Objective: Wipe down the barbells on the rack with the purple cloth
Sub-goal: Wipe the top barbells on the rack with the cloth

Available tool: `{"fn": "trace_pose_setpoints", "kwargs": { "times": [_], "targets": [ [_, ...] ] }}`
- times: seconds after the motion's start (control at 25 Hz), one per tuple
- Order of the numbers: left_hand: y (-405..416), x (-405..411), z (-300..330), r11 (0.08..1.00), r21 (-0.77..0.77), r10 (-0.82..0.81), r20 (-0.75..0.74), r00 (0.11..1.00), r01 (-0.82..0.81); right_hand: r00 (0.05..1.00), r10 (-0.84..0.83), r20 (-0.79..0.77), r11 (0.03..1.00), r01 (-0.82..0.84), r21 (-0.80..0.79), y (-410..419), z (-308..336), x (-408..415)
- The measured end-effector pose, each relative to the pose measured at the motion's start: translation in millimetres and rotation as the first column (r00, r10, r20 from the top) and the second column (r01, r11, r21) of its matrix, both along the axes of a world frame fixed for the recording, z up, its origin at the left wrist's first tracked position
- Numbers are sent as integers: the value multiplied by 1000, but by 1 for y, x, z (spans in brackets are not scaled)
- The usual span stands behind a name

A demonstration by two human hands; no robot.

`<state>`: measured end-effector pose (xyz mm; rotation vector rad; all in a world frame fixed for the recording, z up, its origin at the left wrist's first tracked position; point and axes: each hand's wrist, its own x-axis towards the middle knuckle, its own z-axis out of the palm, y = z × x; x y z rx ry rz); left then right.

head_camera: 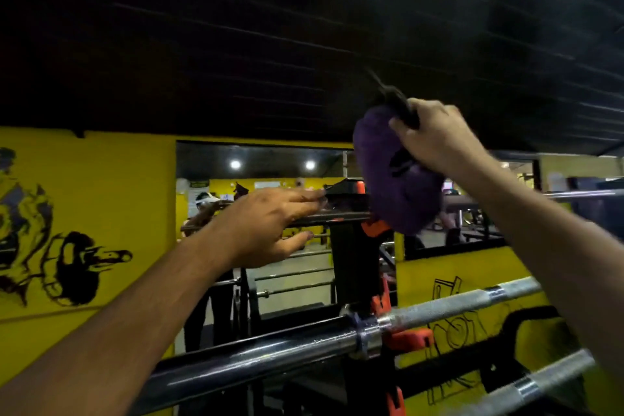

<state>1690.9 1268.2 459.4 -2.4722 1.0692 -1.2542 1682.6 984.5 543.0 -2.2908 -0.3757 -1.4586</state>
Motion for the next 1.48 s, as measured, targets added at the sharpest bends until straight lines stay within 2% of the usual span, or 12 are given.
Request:
{"fn": "trace_pose_setpoints", "kwargs": {
  "times": [0.16, 0.36, 0.48, 0.6, 0.72, 0.8, 0.88, 1.0, 1.08, 1.16, 1.28, 1.48],
  "targets": [
    [38, -2, -11, 992, -110, -65, -14, 998, 63, 975, 55, -216, 998, -60, -17, 49, -83, 31],
    [41, -3, -14, 975, -185, -146, -110, 983, 124, 973, -230, 19, 973, 231, -30, 66, -106, 15],
    [39, -2, -18, 963, -225, -180, -139, 974, 146, 985, -161, 65, 987, 160, 17, 89, -123, -9],
    [35, -7, -19, 958, -250, -188, -175, 966, 141, 997, 10, -72, 978, 5, 206, 103, -141, -24],
    [39, -14, -21, 969, -212, -169, -188, 967, 128, 958, 210, -195, 894, -107, 435, 88, -147, -32],
    [54, -23, -37, 975, -163, -179, -194, 965, 149, 956, 265, -125, 782, -137, 608, 69, -139, -43],
    [75, -31, -62, 984, -106, -169, -264, 950, 145, 978, 195, 69, 684, -186, 705, 51, -119, -52],
    [104, -36, -94, 996, 23, -71, -407, 911, 88, 974, 106, 199, 819, -199, 538, 50, -91, -35],
    [123, -36, -103, 997, 76, 16, -451, 892, 21, 1000, 13, 11, 961, -15, 276, 69, -92, 0],
    [137, -38, -109, 997, 73, 46, -477, 878, -13, 971, -190, -146, 972, 206, 110, 87, -103, 27],
    [144, -42, -115, 999, 18, -20, -482, 876, 32, 965, -205, -164, 952, 236, 195, 111, -98, 24],
    [140, -41, -117, 1000, -4, -28, -515, 857, 30, 997, 44, -56, 972, -30, 233, 193, -99, 10]
  ]
}}
